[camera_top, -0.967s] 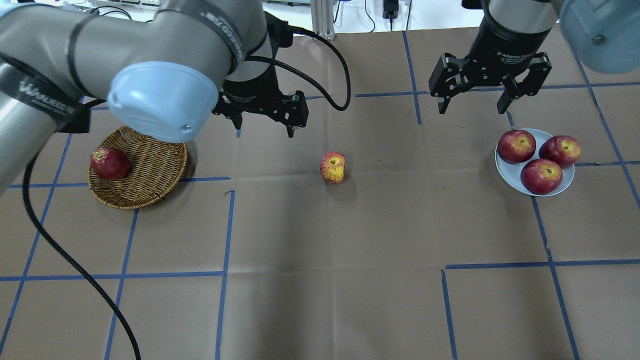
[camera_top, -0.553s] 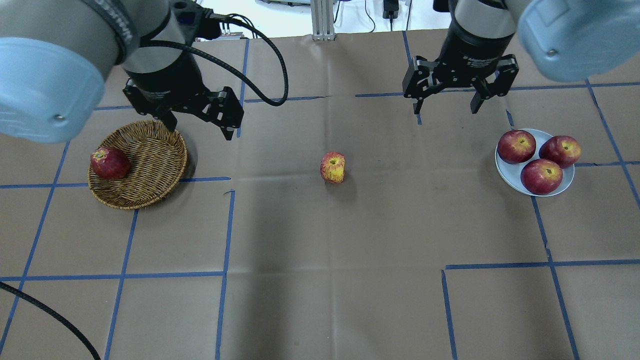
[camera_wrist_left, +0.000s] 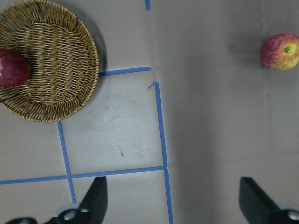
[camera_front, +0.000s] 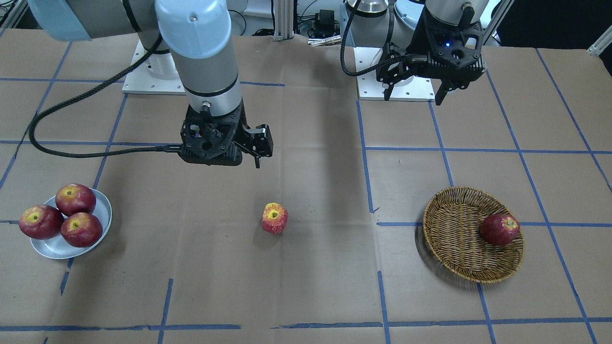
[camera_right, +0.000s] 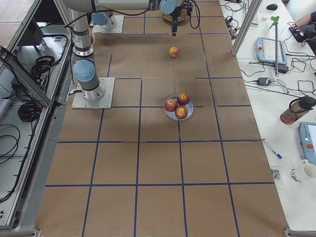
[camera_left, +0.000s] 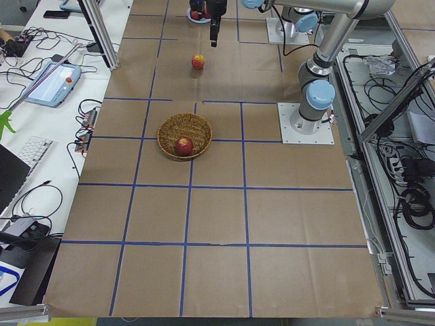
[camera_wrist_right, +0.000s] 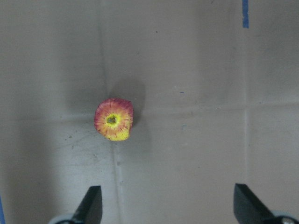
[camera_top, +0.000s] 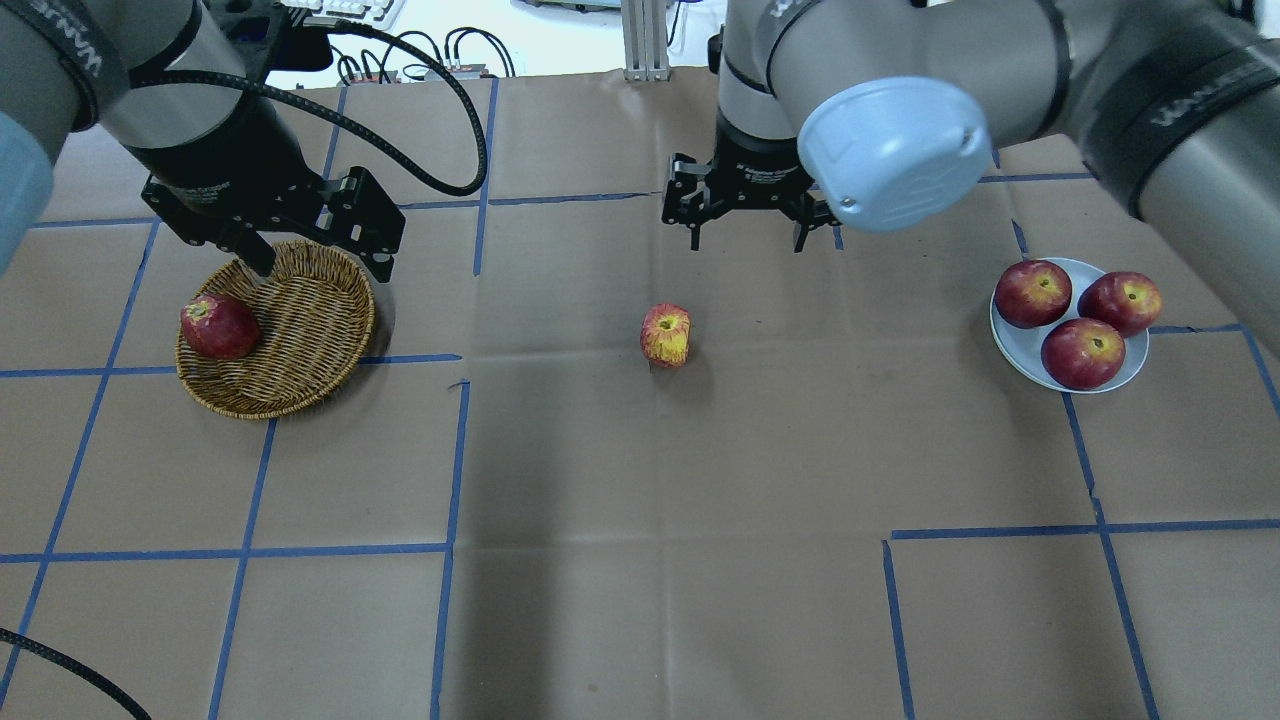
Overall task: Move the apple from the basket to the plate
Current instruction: 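Lower the right gripper onto the yellow-red apple and grasp it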
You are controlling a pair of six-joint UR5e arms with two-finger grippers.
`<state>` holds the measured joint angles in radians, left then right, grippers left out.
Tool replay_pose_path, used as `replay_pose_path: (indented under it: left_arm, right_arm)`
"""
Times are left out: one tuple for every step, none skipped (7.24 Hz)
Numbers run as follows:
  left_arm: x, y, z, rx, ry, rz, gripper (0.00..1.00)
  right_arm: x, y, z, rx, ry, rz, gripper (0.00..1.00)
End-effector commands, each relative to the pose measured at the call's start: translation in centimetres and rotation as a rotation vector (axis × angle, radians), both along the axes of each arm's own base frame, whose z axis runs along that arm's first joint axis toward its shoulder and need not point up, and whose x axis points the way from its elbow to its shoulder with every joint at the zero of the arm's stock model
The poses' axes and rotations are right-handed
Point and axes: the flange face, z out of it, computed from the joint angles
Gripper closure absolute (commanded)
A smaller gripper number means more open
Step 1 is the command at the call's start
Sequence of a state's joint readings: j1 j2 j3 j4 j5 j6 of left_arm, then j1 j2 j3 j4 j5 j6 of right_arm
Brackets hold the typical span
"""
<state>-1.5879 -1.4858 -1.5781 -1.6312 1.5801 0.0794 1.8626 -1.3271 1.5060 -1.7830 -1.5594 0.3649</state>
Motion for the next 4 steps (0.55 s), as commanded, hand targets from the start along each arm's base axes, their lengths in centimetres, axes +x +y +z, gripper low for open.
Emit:
replay_pose_path:
  left_arm:
    - [0.2,0.1,0.2,-0.006,-0.001,0.003,0.01]
    - [0.2,0.0,0.1,-0.006,-0.001,0.004,0.01]
    - [0.2,0.0,0.1,-0.004,-0.003,-0.002,0.01]
    - [0.2,0.0,0.1,-0.004,-0.001,0.000,0.01]
  right_arm:
    - [4.9,-0.9,-6.1,0.007,0.001,0.005,0.00]
    - [6.2,-1.1,-9.6,0.032,0.011,0.025,0.00]
    - [6.1,-0.4,-12.3,0.060,0.020,0.027,0.00]
    - [5.9,-0.3,-15.3,0.040,0.014,0.024,0.00]
